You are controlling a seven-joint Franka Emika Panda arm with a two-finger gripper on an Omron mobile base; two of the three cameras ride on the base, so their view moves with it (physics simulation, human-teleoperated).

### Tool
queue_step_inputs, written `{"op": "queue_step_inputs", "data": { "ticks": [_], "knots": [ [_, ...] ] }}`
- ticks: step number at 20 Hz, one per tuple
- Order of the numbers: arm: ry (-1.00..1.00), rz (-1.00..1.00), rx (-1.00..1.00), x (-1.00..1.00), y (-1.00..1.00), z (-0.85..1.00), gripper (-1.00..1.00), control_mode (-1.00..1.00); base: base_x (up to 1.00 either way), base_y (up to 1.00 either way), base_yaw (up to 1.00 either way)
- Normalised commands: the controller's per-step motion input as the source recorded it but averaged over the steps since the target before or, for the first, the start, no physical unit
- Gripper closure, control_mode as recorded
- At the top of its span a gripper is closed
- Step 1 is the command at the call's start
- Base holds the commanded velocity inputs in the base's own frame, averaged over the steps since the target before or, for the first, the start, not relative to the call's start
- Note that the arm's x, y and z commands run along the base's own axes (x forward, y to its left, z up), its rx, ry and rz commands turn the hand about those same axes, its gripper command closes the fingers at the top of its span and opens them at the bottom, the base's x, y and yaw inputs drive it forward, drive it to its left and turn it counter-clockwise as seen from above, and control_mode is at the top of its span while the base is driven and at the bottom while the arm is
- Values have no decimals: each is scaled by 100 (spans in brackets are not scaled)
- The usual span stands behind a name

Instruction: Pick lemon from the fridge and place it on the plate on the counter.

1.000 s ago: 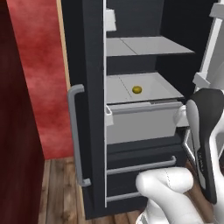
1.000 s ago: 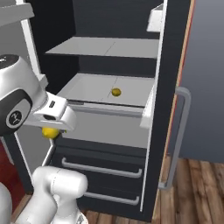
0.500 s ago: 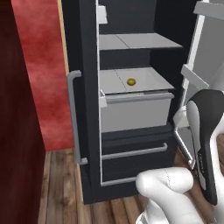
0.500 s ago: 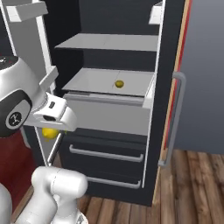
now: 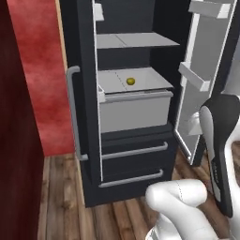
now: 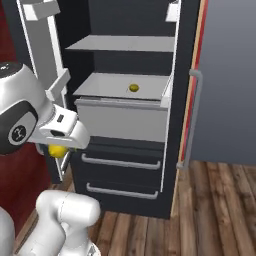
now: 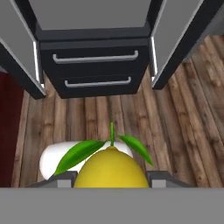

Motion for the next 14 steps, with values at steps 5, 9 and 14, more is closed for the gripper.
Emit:
{"op": "queue_step_inputs", "data": {
  "ticks": [5,9,14],
  "knots": [
    [0,0,0,0,0,0,100,100,-26,-40,-48],
    [0,0,0,0,0,0,100,100,0,-35,-70],
    [0,0,0,0,0,0,100,100,0,-21,-74]
  ]
}}
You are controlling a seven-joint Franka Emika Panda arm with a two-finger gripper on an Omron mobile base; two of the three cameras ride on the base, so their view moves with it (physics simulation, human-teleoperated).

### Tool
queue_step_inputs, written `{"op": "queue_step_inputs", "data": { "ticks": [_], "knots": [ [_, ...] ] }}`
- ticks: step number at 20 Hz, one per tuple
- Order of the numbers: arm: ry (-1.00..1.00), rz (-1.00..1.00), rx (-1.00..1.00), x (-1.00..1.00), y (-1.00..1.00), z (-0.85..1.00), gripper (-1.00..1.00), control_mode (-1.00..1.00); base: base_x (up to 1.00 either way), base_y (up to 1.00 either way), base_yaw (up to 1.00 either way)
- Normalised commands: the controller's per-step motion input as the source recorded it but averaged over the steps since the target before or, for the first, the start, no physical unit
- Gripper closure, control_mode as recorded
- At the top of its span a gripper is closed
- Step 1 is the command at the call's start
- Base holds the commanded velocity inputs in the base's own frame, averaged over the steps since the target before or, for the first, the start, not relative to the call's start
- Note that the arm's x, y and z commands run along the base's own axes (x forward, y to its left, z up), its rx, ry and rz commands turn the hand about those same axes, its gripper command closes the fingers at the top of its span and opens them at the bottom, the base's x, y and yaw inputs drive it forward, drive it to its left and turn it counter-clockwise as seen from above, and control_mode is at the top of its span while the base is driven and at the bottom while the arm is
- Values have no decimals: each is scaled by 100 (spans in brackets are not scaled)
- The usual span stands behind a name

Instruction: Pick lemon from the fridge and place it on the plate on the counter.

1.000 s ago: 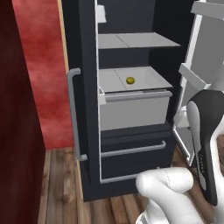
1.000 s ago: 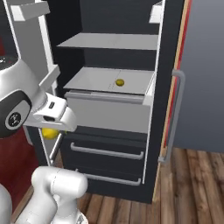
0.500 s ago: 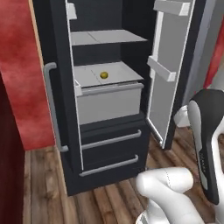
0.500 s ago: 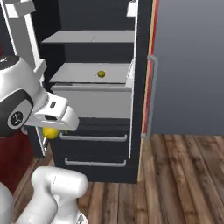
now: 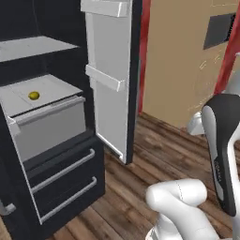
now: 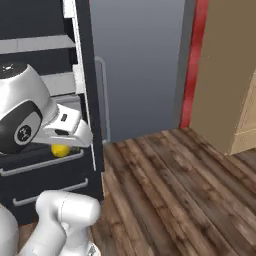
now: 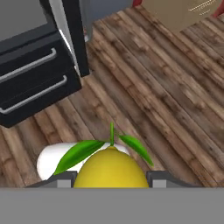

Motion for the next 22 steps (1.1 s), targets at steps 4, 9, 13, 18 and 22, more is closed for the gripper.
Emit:
{"op": "queue_step_inputs", "data": {
  "ticks": [4,9,13,18,22],
  "knots": [
    [0,0,0,0,0,0,100,100,23,-3,-83],
    [0,0,0,0,0,0,100,100,28,0,-84],
    [0,0,0,0,0,0,100,100,8,0,-92],
    [0,0,0,0,0,0,100,100,0,0,-96],
    [0,0,0,0,0,0,100,100,0,0,-94]
  ]
}}
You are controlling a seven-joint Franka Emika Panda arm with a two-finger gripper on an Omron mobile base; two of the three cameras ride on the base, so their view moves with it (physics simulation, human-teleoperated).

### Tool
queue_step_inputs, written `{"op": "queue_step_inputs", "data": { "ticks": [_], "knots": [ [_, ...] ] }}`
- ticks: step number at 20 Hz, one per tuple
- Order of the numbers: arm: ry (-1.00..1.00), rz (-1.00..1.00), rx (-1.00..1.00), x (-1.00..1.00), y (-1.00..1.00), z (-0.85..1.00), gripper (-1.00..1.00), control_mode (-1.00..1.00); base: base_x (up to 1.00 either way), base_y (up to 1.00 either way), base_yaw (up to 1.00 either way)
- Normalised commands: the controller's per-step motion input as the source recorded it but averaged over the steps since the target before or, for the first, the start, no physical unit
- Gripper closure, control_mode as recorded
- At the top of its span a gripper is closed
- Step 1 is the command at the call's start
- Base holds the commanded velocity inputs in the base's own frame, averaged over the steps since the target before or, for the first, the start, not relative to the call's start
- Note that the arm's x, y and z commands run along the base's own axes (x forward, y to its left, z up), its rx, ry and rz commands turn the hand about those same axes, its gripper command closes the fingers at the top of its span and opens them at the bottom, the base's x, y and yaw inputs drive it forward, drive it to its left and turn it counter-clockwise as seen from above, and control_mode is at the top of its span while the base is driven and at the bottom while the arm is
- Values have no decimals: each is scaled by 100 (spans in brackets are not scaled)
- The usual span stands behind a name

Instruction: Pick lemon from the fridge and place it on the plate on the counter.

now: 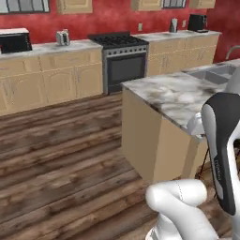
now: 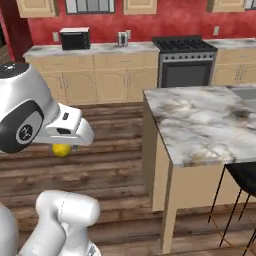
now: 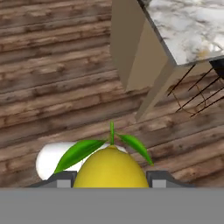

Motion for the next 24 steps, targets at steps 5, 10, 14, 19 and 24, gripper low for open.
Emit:
{"op": "queue_step_inputs", "data": {
  "ticks": [5,10,14,19,24],
  "knots": [
    [0,0,0,0,0,0,100,100,1,-22,-89],
    [0,0,0,0,0,0,100,100,4,-60,-62],
    [0,0,0,0,0,0,100,100,27,-43,-21],
    [0,0,0,0,0,0,100,100,64,-52,0],
    [0,0,0,0,0,0,100,100,49,-53,0]
  ]
}}
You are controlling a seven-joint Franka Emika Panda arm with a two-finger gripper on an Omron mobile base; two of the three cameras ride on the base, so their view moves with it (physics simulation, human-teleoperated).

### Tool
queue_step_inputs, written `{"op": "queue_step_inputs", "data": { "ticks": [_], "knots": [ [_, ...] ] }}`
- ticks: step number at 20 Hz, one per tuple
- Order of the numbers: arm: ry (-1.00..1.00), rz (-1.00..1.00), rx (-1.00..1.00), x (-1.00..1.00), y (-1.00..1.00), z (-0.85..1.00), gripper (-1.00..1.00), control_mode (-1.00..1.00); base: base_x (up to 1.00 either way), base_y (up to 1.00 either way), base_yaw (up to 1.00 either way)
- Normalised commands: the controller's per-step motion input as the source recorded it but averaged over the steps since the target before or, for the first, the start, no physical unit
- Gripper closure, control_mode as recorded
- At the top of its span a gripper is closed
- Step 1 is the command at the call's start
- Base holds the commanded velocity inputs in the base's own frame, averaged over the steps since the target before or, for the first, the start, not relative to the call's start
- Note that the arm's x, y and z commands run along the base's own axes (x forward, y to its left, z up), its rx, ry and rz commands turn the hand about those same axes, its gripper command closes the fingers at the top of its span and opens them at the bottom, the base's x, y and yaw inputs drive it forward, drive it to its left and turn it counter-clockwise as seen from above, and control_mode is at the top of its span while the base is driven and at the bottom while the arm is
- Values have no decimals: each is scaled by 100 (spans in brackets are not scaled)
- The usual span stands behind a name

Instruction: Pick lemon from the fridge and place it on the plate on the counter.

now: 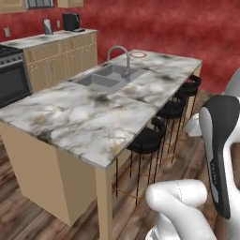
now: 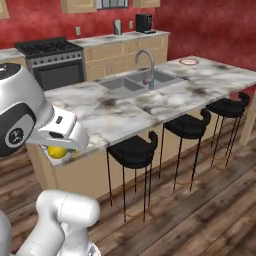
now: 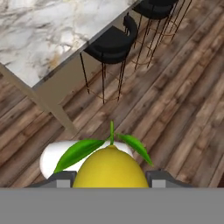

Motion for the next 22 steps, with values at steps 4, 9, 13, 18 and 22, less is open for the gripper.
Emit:
{"op": "queue_step_inputs", "data": {
  "ticks": [4,9,13,18,22],
  "knots": [
    [0,0,0,0,0,0,100,100,62,-77,7],
    [0,0,0,0,0,0,100,100,76,-99,18],
    [0,0,0,0,0,0,100,100,64,-100,21],
    [0,0,0,0,0,0,100,100,50,-100,21],
    [0,0,0,0,0,0,100,100,37,-100,21]
  ]
}}
